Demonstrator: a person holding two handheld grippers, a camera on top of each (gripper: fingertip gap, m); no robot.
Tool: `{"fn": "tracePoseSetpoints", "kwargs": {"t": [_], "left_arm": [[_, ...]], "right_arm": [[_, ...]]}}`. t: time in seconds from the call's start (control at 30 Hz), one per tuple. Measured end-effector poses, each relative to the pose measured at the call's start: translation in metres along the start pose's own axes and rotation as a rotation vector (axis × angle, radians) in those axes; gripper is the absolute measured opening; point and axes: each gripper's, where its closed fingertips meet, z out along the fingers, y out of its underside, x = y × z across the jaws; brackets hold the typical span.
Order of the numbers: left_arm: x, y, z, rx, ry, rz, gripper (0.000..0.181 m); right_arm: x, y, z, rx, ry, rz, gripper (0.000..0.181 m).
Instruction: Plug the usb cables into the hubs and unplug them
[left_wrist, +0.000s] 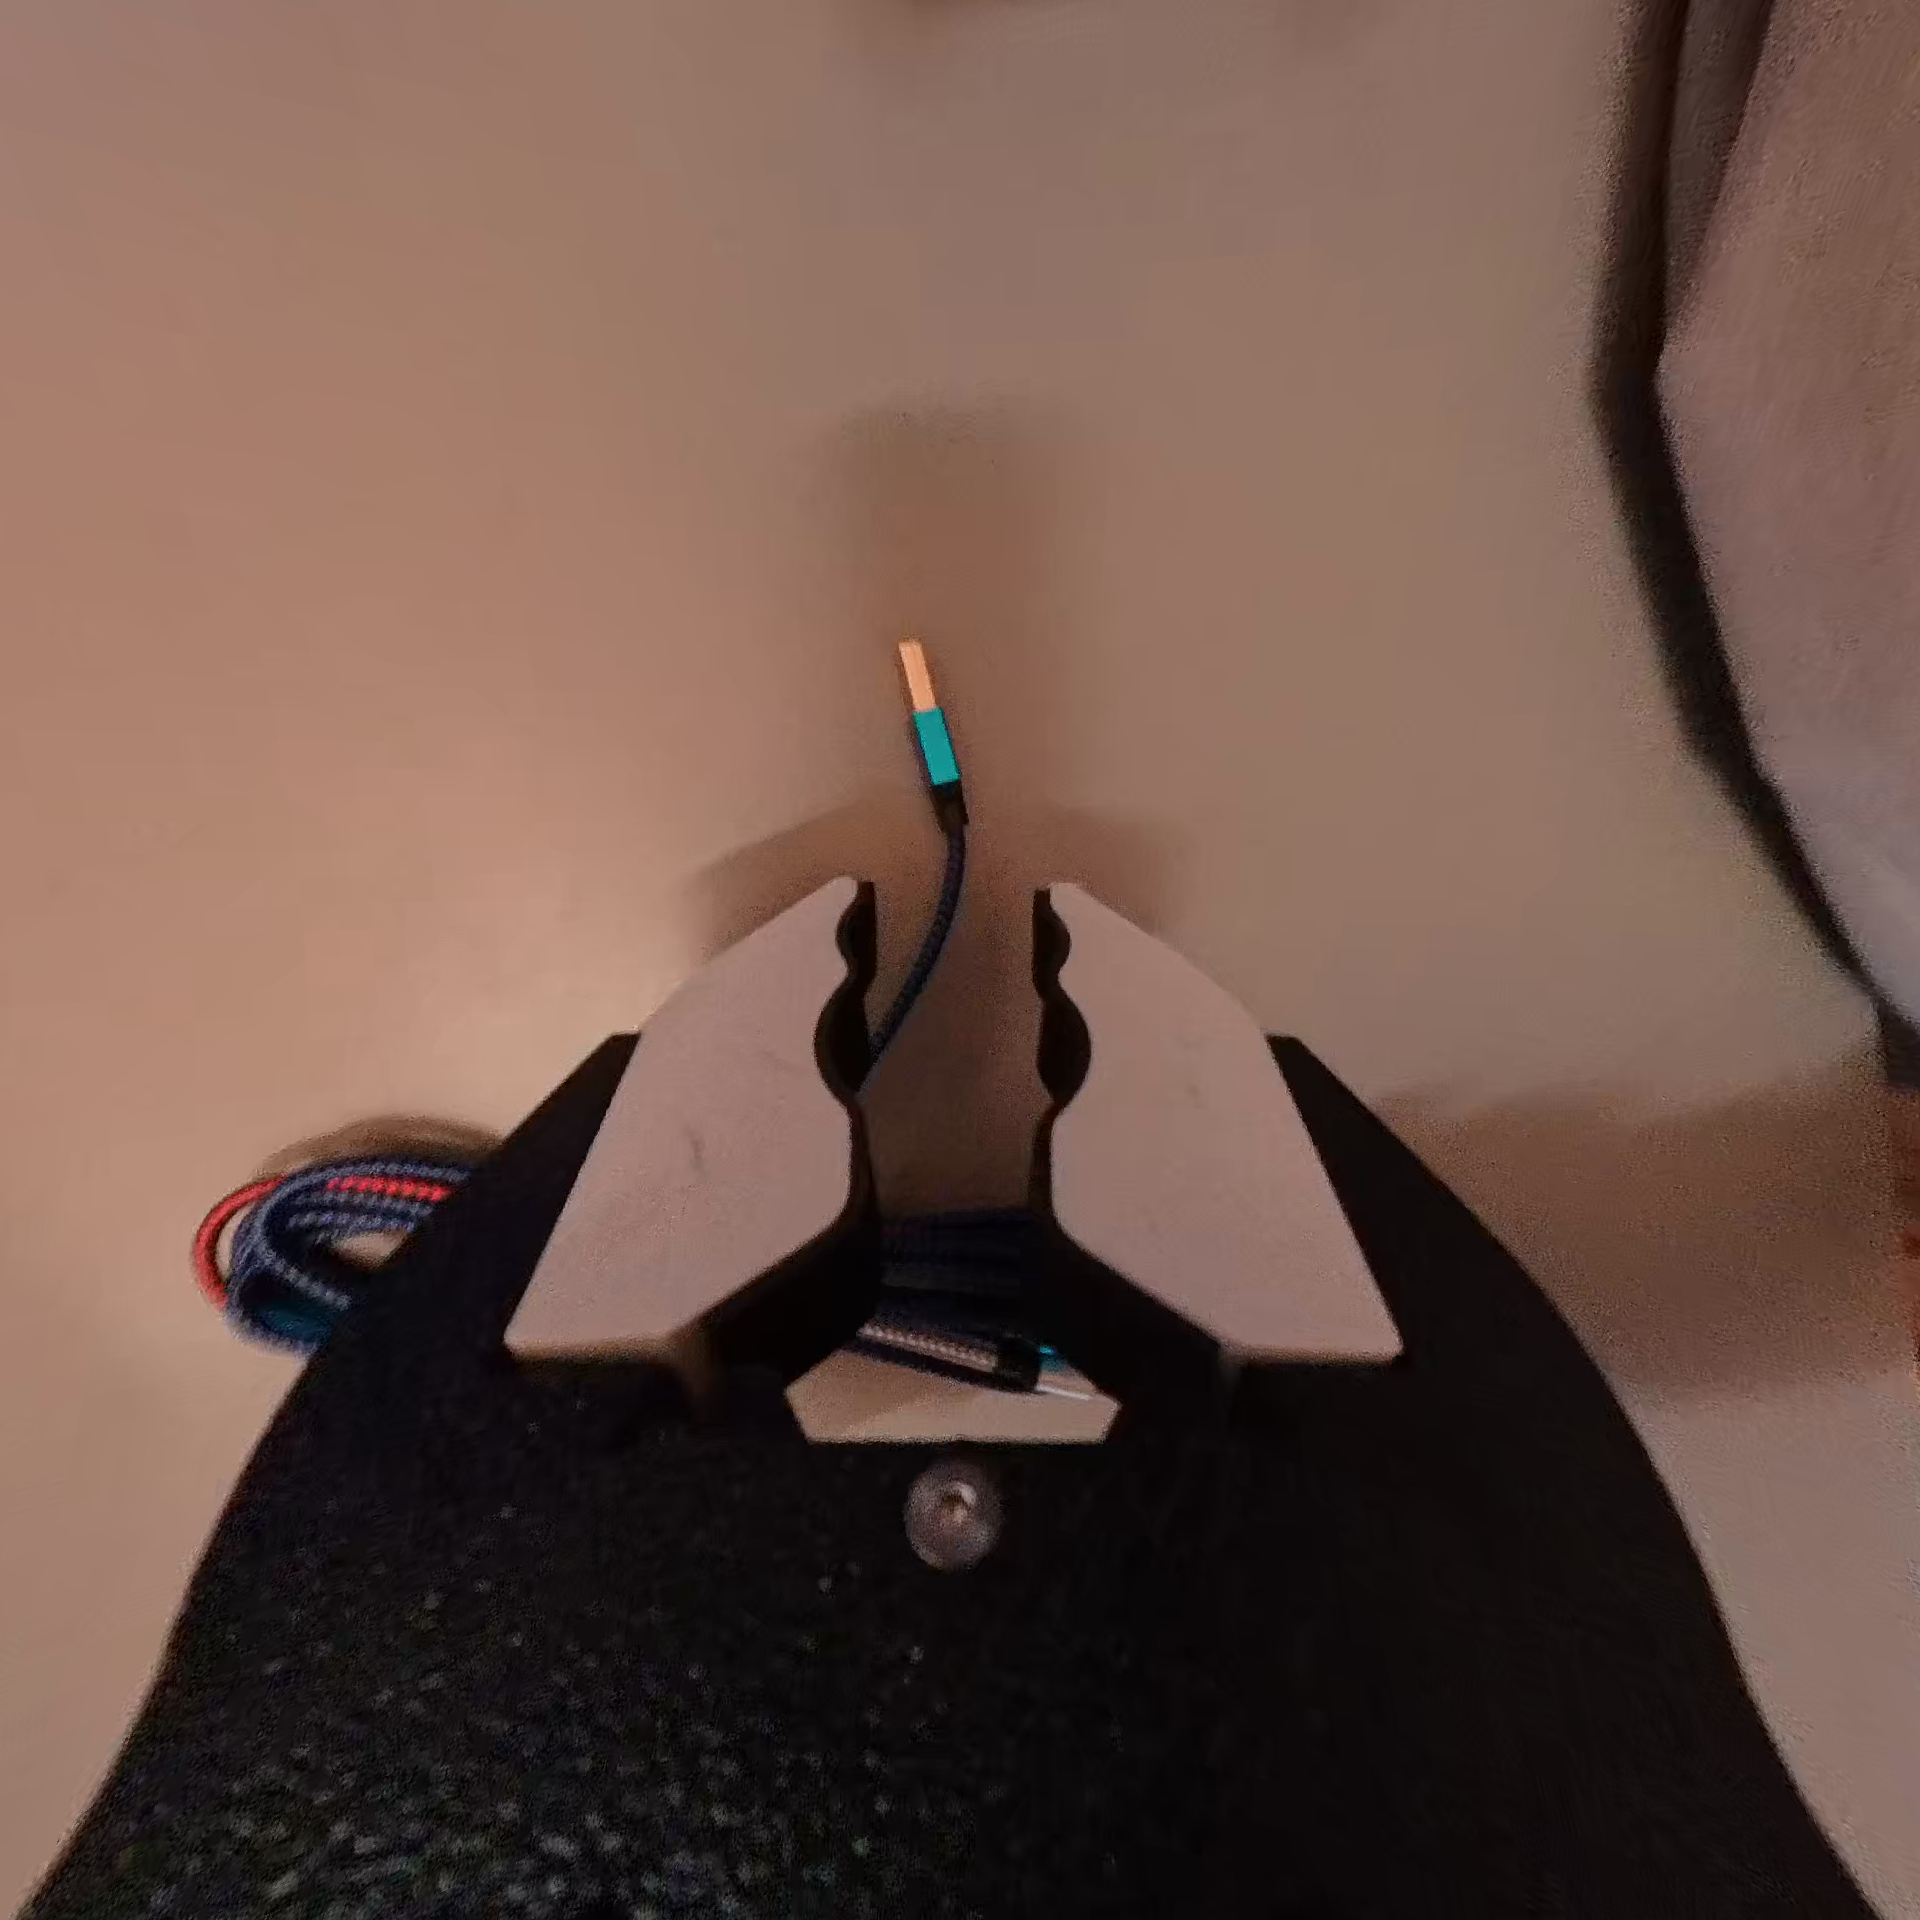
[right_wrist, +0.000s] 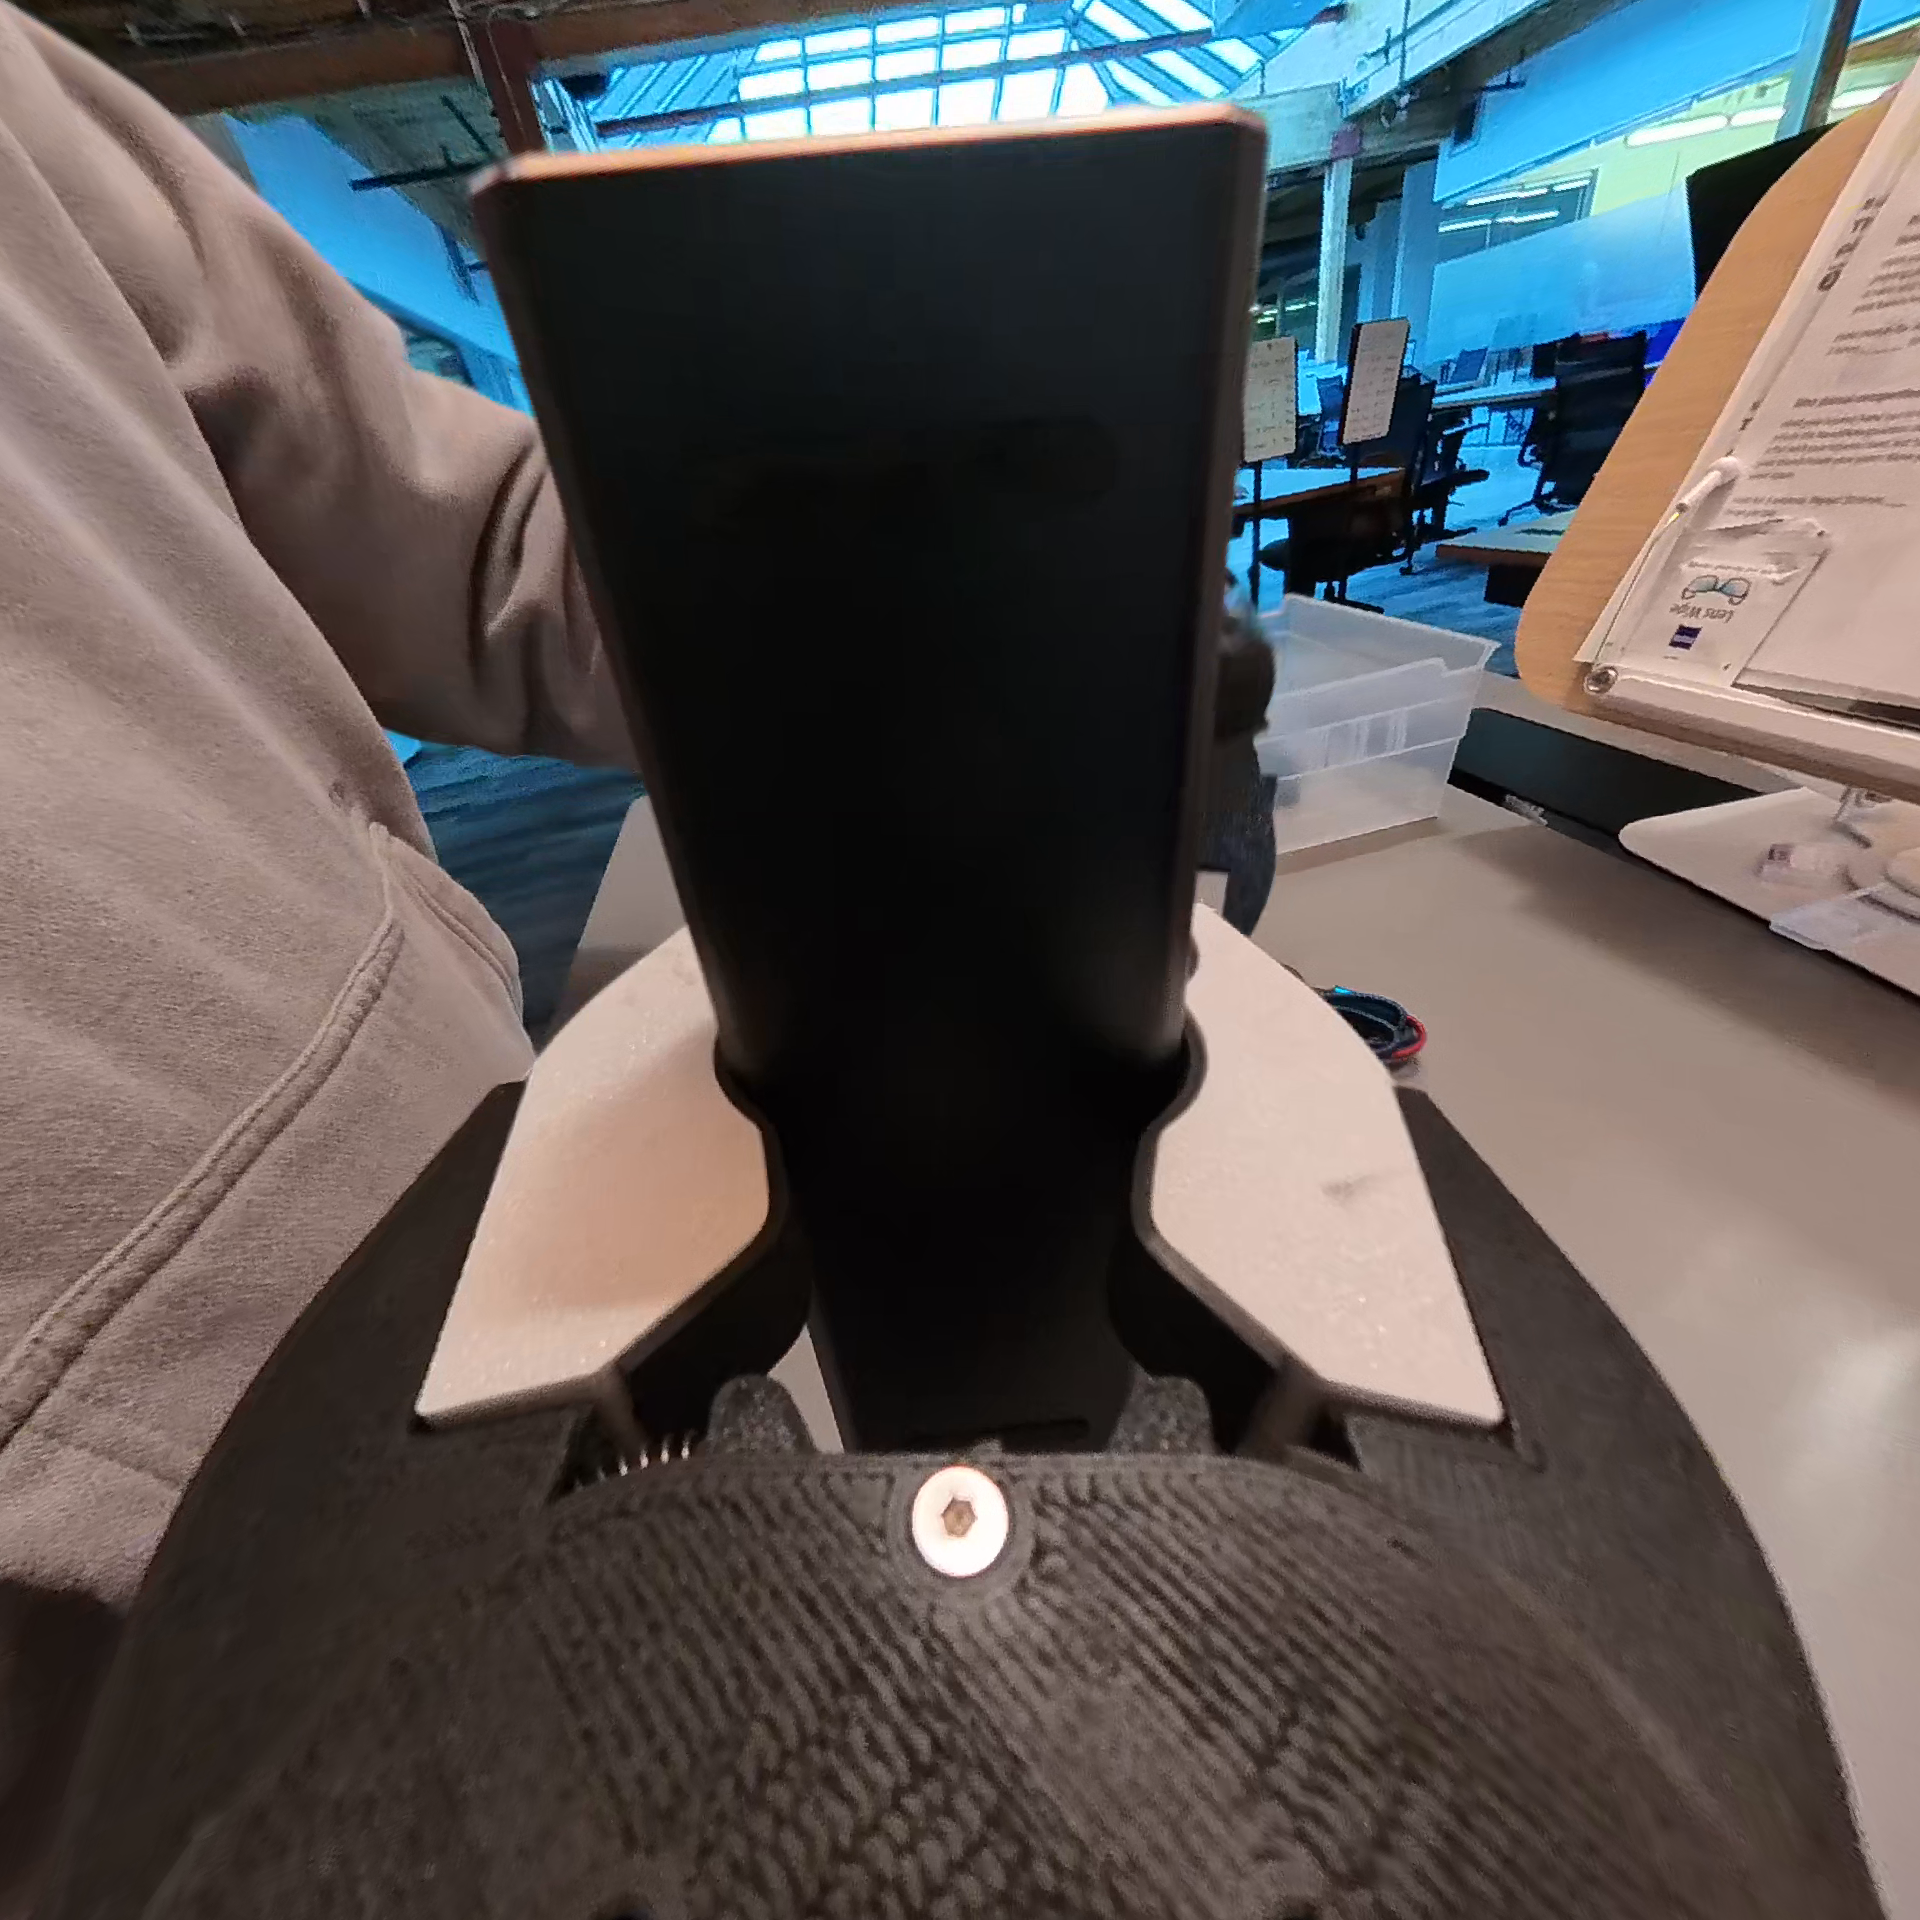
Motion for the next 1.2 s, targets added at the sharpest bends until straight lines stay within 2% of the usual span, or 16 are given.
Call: {"fn": "tracePoseSetpoints", "kwargs": {"t": [0.03,0.1,0.2,0.3,0.4,0.47,0.53,0.6,0.67,0.8,0.87,0.93,1.03,1.13,1.2], "left_arm": [[0.0,0.005,0.007,-0.044,0.009,0.033,0.025],[-0.001,0.011,0.018,-0.09,0.005,0.094,0.019],[-0.009,0.006,0.022,-0.065,-0.085,0.158,0.002],[-0.027,-0.005,0.009,-0.015,-0.299,0.224,0.001],[-0.059,-0.027,-0.042,0.072,-0.7,0.215,0.002],[-0.073,-0.037,-0.097,0.083,-1.036,0.22,0.002],[-0.071,-0.043,-0.145,0.108,-1.286,0.197,0.003],[-0.06,-0.049,-0.176,0.123,-1.455,0.178,0.002],[-0.051,-0.049,-0.187,0.056,-1.56,0.173,0.002],[-0.042,-0.04,-0.166,-0.044,-1.596,0.136,0.002],[-0.044,-0.026,-0.149,-0.159,-1.609,0.125,0.002],[-0.046,-0.013,-0.124,-0.2,-1.573,0.11,0.001],[-0.047,-0.001,-0.086,-0.207,-1.464,0.109,0.002],[-0.044,0.001,-0.054,-0.197,-1.276,0.089,0.002],[-0.039,-0.002,-0.032,-0.161,-1.091,0.082,0.003]], "right_arm": [[0.0,0.0,-0.002,0.002,0.002,0.001,0.074],[0.001,-0.002,-0.006,0.014,0.019,0.003,0.074],[0.005,-0.003,-0.015,0.026,0.049,0.005,0.074],[0.01,-0.003,-0.022,0.028,0.08,0.005,0.074],[0.014,-0.005,-0.025,0.035,0.097,0.004,0.074],[0.016,-0.008,-0.026,0.036,0.101,0.0,0.074],[0.017,-0.01,-0.025,0.036,0.103,-0.007,0.074],[0.018,-0.011,-0.023,0.035,0.096,-0.009,0.074],[0.018,-0.011,-0.02,0.03,0.088,-0.011,0.074],[0.015,-0.009,-0.011,0.001,0.067,-0.02,0.074],[0.013,-0.007,-0.007,0.003,0.055,-0.014,0.074],[0.012,-0.005,-0.005,-0.004,0.049,-0.011,0.074],[0.012,-0.001,-0.004,-0.014,0.044,-0.005,0.074],[0.014,0.001,-0.008,-0.008,0.051,0.007,0.074],[0.016,0.001,-0.011,-0.001,0.058,0.014,0.074]]}}
